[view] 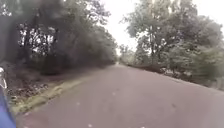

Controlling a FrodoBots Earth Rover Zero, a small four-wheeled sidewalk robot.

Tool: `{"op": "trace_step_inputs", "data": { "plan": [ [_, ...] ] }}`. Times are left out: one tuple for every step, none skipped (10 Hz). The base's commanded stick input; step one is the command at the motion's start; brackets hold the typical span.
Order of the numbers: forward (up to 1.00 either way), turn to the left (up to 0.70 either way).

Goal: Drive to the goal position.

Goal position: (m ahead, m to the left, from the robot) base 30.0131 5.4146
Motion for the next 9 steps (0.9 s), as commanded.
{"op": "trace_step_inputs", "data": {
  "plan": [
    [0.7, -0.01],
    [0.7, -0.01],
    [0.7, -0.01],
    [0.7, -0.01],
    [0.7, -0.01],
    [0.7, -0.01],
    [0.7, -0.01],
    [0.7, -0.01],
    [0.7, -0.01]
  ]
}}
